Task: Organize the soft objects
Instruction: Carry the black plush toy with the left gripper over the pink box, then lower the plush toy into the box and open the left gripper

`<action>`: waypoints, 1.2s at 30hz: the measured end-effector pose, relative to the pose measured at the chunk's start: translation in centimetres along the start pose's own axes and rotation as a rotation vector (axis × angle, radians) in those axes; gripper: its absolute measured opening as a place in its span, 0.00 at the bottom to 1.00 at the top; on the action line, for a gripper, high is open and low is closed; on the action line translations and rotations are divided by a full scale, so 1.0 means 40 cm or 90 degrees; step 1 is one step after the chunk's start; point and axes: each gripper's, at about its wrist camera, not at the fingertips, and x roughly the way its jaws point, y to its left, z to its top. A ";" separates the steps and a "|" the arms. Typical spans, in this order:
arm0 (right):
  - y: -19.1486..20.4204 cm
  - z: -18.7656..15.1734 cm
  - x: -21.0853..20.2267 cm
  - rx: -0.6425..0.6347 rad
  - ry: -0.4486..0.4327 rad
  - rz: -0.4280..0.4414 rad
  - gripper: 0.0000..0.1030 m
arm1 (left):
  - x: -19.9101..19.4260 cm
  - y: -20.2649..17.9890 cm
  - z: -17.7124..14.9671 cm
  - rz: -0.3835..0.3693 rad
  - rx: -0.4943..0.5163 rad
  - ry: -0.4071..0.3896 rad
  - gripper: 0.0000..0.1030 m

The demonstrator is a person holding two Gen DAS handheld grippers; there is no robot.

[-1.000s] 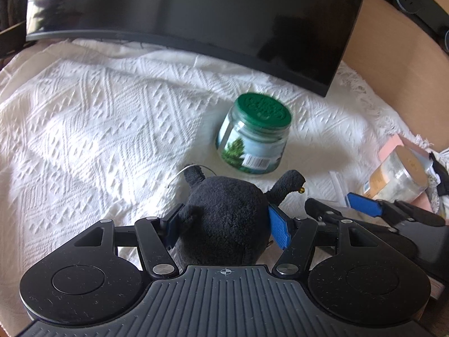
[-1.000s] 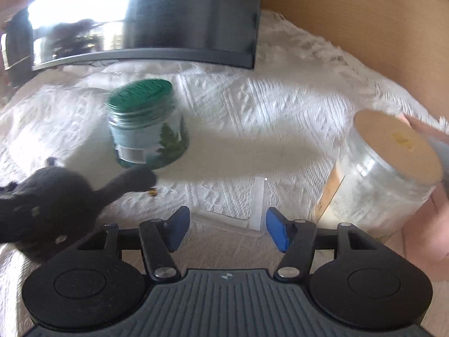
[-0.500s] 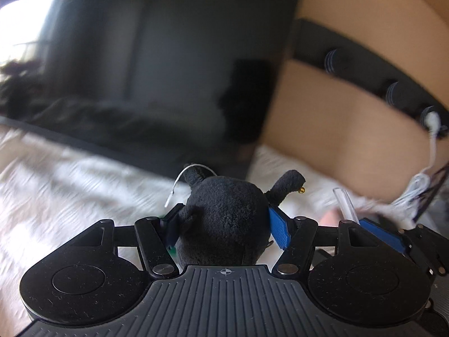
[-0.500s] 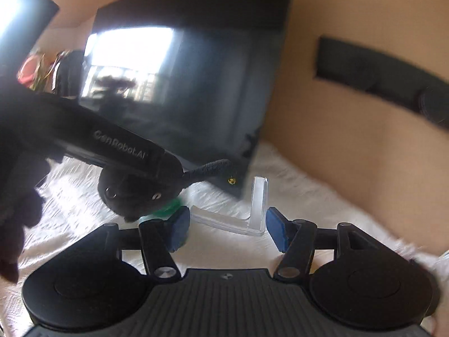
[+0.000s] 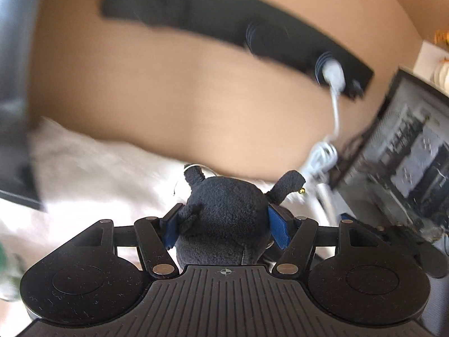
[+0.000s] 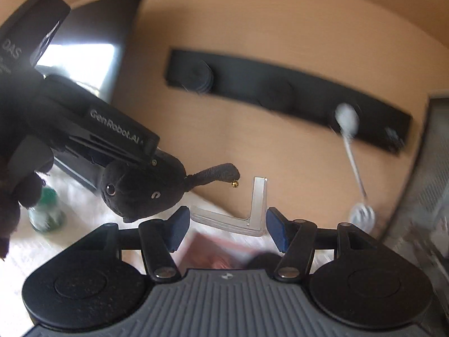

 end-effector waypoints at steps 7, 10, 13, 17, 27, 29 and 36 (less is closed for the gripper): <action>-0.077 -0.133 0.116 0.035 0.115 0.014 0.59 | 0.203 -0.051 -0.034 0.015 0.019 0.102 0.67; -0.074 -0.178 0.176 0.038 0.164 0.027 0.59 | 0.287 -0.050 -0.047 0.048 0.042 0.156 0.72; -0.069 -0.193 0.198 0.030 0.154 0.030 0.59 | 0.326 -0.031 -0.054 0.053 0.035 0.174 0.76; -0.059 -0.199 0.204 0.028 0.149 0.051 0.59 | 0.369 -0.013 -0.072 0.054 0.043 0.194 0.77; -0.015 -0.183 0.205 0.011 0.163 0.075 0.59 | 0.322 -0.018 -0.044 0.029 0.075 0.166 0.76; -0.005 -0.180 0.212 0.003 0.169 0.077 0.59 | 0.302 -0.021 -0.038 0.029 0.082 0.157 0.76; -0.010 -0.167 0.216 0.020 0.178 0.079 0.66 | 0.304 -0.039 -0.042 0.030 0.098 0.168 0.77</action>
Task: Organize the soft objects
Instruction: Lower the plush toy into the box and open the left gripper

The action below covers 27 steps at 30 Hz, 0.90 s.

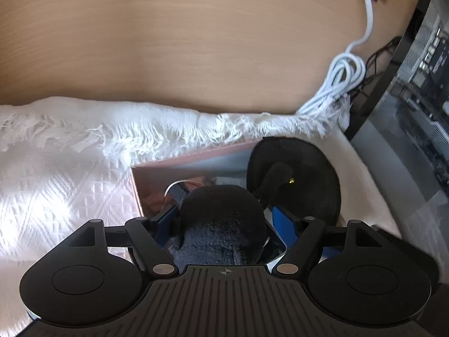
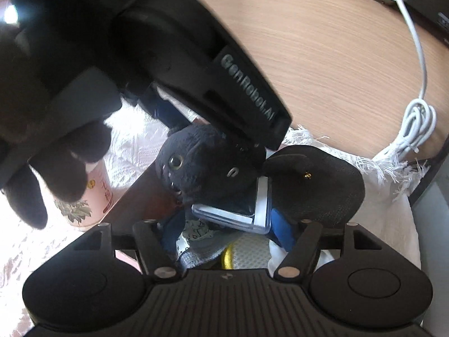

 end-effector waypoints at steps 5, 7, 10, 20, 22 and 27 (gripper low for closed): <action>-0.057 -0.013 -0.046 0.041 -0.037 -0.007 0.68 | 0.059 -0.004 -0.006 0.019 0.000 0.028 0.77; -0.076 -0.023 -0.062 0.053 -0.052 -0.027 0.68 | 0.064 0.001 -0.006 0.015 -0.005 0.026 0.77; -0.105 -0.035 -0.057 0.080 -0.046 -0.056 0.68 | 0.046 0.007 -0.004 0.009 -0.007 0.016 0.76; -0.081 -0.035 0.052 0.095 0.027 0.006 0.58 | -0.042 -0.002 0.003 -0.012 0.001 -0.034 0.73; -0.079 -0.035 0.047 0.089 0.023 0.009 0.58 | -0.024 -0.009 0.001 0.006 0.013 -0.029 0.74; -0.102 -0.057 -0.027 0.102 -0.002 0.005 0.58 | 0.022 -0.015 -0.007 0.046 0.034 -0.011 0.74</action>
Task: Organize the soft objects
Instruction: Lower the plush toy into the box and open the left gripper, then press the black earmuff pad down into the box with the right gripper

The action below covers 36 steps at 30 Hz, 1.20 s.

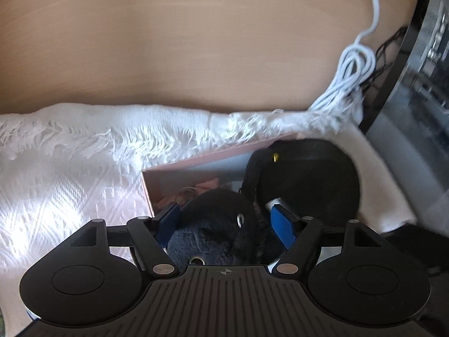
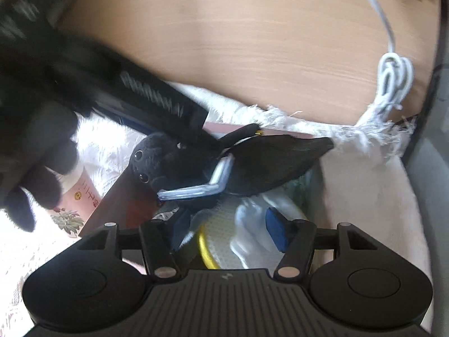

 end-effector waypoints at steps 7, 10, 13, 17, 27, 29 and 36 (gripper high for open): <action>-0.013 0.005 -0.078 0.024 -0.104 -0.048 0.58 | 0.032 0.011 -0.017 0.006 0.015 0.015 0.75; 0.014 0.033 -0.070 0.013 -0.134 -0.096 0.53 | 0.025 0.010 -0.017 0.007 0.023 0.017 0.75; 0.039 0.054 -0.045 -0.004 -0.137 -0.130 0.40 | 0.009 0.016 -0.017 0.004 0.023 0.014 0.69; 0.042 0.062 -0.025 0.009 -0.115 -0.136 0.32 | -0.028 0.036 -0.015 -0.012 0.014 -0.004 0.69; -0.046 0.085 0.045 0.198 -0.025 -0.097 0.25 | -0.148 0.107 -0.015 -0.059 -0.072 -0.085 0.69; -0.061 0.075 0.051 0.250 -0.009 -0.039 0.07 | -0.164 0.117 -0.020 -0.057 -0.079 -0.090 0.69; 0.014 0.048 0.045 0.234 0.044 0.082 0.07 | -0.164 0.089 -0.020 -0.068 -0.070 -0.069 0.68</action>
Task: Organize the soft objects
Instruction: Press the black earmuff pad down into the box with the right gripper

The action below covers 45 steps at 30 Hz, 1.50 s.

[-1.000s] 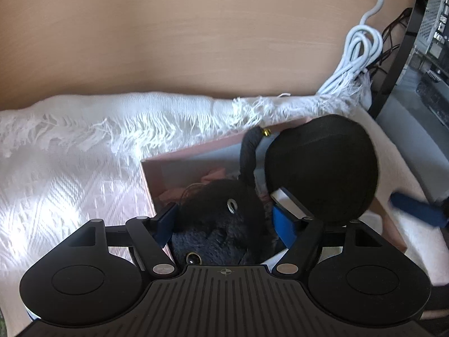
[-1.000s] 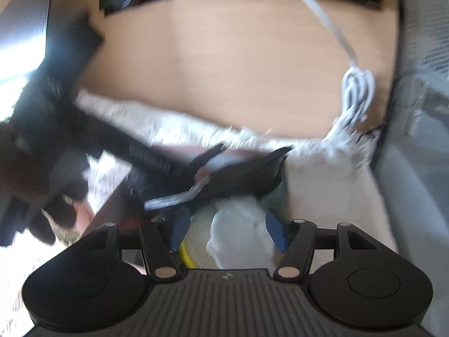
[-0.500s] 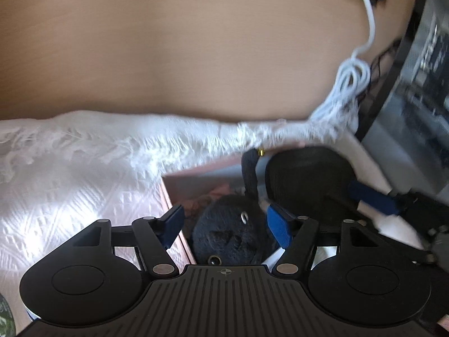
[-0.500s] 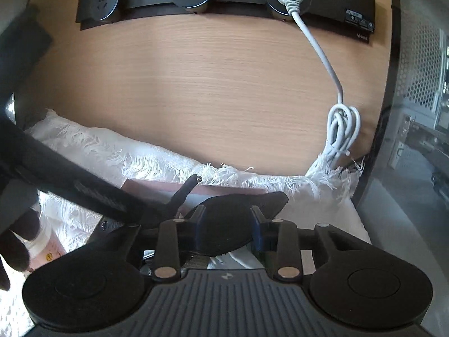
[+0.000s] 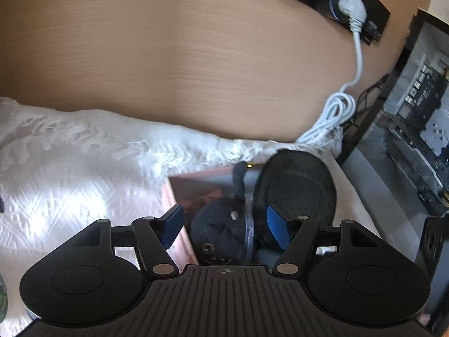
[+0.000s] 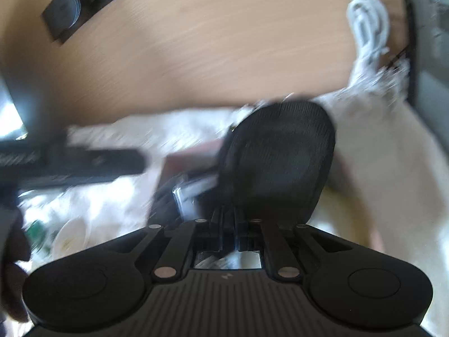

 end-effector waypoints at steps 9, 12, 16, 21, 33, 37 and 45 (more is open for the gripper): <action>-0.082 0.028 -0.138 0.004 -0.169 -0.147 0.40 | 0.026 -0.064 -0.025 0.001 0.048 -0.003 0.68; -0.119 0.080 -0.083 0.025 -0.155 -0.165 0.43 | 0.029 -0.080 -0.034 0.002 0.064 -0.009 0.68; -0.141 0.124 0.009 0.003 -0.083 -0.152 0.33 | 0.023 -0.080 -0.029 0.009 0.061 -0.013 0.68; -0.103 0.095 0.005 -0.034 -0.073 -0.133 0.22 | 0.019 -0.068 -0.017 0.018 0.040 -0.022 0.68; -0.051 0.035 -0.007 -0.089 -0.035 -0.130 0.22 | 0.109 -0.099 -0.016 -0.001 0.049 0.053 0.45; -0.037 -0.004 -0.071 -0.105 -0.070 -0.153 0.30 | 0.130 -0.108 -0.020 -0.009 0.075 0.060 0.45; -0.044 0.016 -0.102 -0.096 -0.143 -0.176 0.35 | 0.095 -0.116 -0.043 -0.004 0.076 0.040 0.39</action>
